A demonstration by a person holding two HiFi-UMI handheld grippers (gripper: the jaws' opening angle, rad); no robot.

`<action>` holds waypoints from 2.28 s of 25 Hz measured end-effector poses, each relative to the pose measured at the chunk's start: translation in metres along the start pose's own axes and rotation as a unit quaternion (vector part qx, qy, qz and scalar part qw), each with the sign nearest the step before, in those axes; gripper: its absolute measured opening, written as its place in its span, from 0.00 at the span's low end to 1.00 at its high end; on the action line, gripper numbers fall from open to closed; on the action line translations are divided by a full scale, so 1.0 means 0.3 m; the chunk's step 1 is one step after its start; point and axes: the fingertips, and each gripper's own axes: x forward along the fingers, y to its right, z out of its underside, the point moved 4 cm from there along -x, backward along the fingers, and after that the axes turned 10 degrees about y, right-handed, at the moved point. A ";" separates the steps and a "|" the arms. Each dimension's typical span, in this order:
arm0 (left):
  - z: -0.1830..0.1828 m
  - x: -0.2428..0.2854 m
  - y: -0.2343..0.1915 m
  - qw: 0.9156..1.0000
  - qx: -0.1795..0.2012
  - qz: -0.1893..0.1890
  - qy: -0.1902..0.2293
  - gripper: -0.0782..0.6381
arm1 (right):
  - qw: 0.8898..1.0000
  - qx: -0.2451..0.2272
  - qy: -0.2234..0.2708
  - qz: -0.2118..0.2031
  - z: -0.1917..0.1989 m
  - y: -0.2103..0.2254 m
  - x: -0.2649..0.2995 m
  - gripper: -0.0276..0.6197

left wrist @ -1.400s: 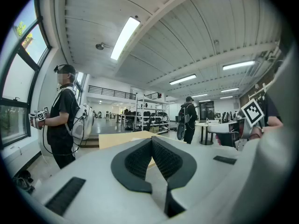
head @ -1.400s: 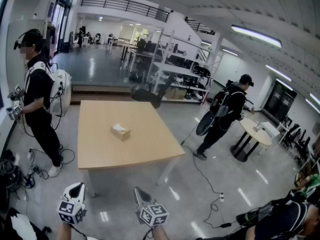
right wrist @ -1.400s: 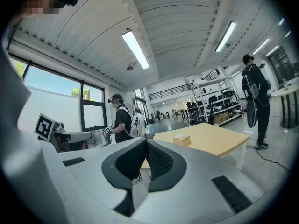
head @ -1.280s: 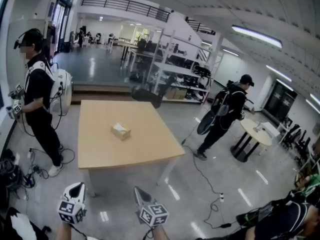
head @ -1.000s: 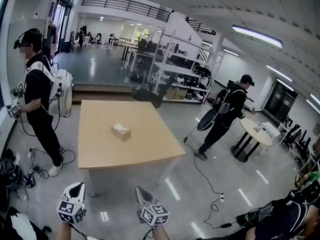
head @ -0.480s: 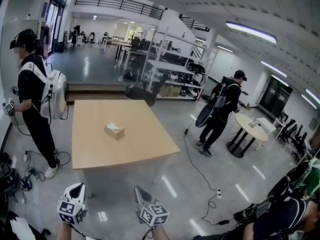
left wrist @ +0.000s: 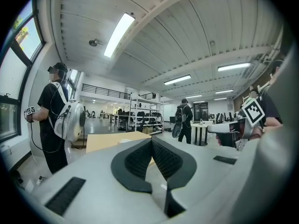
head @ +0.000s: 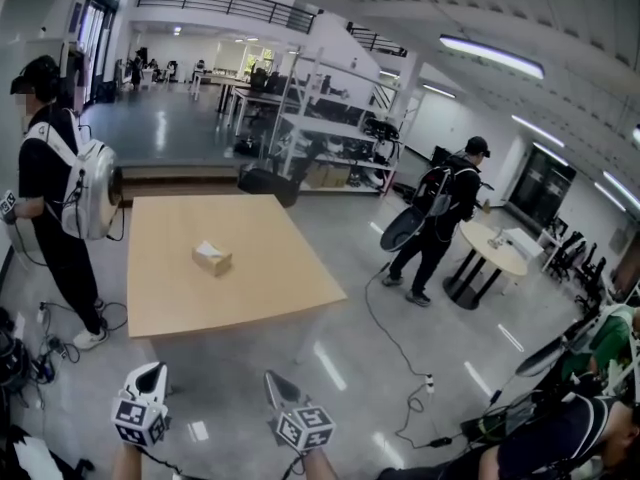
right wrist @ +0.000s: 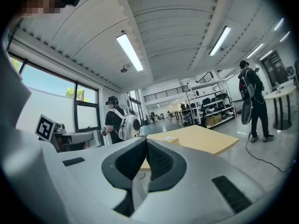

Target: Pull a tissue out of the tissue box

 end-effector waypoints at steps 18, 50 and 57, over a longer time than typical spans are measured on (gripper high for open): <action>0.064 0.197 -0.026 1.000 0.003 0.009 -0.010 0.12 | 1.000 -0.002 -0.011 0.001 0.021 0.133 0.132 0.06; 0.107 0.860 -0.315 1.000 -0.009 -0.006 -0.011 0.12 | 0.999 -0.013 -0.025 -0.026 -0.020 0.452 0.817 0.06; 0.105 0.900 -0.362 1.000 -0.014 -0.018 -0.003 0.12 | 0.999 -0.019 -0.021 -0.027 -0.043 0.475 0.877 0.06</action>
